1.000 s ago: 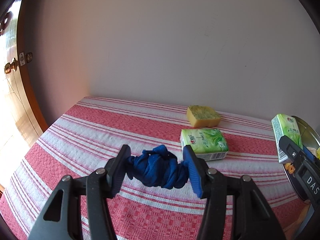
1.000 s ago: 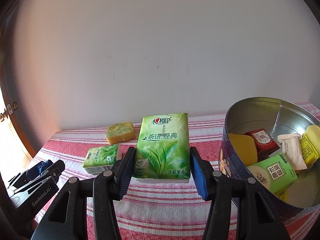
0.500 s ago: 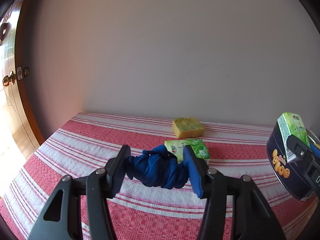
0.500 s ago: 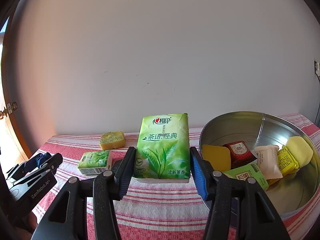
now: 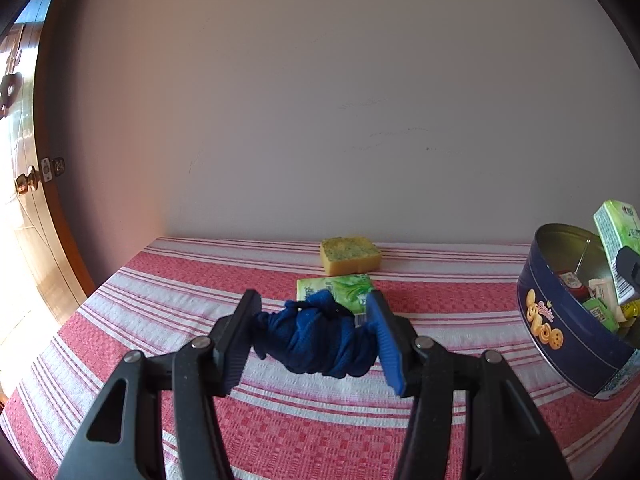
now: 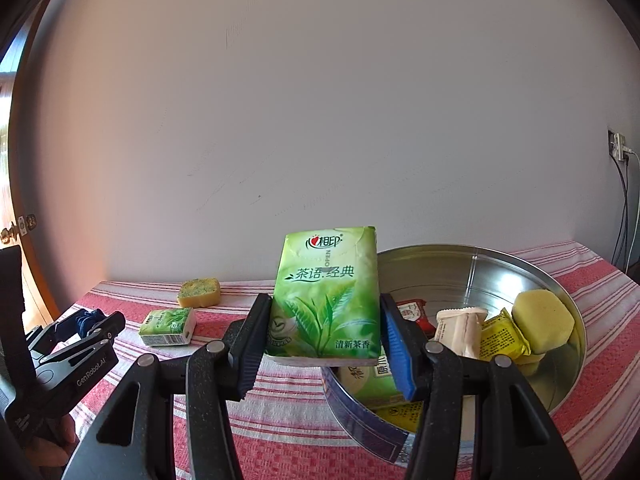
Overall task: Organize objects
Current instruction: 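Carry the blue cloth and tissue pack over the tin with both tools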
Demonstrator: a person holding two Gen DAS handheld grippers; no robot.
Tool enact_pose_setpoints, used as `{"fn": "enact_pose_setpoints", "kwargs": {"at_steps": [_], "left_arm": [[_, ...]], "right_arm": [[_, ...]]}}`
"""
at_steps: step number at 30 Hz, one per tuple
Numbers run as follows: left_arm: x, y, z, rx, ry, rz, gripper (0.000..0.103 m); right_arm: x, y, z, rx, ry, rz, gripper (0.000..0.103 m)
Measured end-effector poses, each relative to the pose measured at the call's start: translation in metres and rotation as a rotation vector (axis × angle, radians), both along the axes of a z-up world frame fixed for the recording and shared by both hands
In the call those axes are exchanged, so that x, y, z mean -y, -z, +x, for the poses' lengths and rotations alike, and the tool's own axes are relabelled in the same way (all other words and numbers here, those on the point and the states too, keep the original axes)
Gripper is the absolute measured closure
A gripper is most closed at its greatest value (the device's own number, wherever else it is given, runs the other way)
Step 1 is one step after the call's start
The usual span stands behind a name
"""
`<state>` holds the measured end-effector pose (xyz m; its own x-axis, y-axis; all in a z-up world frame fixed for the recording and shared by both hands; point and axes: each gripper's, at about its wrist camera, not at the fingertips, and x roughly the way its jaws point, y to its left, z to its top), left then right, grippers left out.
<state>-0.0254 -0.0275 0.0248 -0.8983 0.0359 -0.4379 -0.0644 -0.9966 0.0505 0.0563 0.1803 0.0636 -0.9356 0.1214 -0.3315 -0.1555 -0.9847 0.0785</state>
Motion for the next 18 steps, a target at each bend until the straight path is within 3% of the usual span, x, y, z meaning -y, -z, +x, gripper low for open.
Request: {"fn": "enact_pose_setpoints", "kwargs": {"at_steps": [18], "left_arm": [[-0.099,-0.018,0.031,-0.012,0.163,0.032,0.049]], "right_arm": [[-0.080,-0.005,0.014,0.001,0.124,-0.009,0.047]]}}
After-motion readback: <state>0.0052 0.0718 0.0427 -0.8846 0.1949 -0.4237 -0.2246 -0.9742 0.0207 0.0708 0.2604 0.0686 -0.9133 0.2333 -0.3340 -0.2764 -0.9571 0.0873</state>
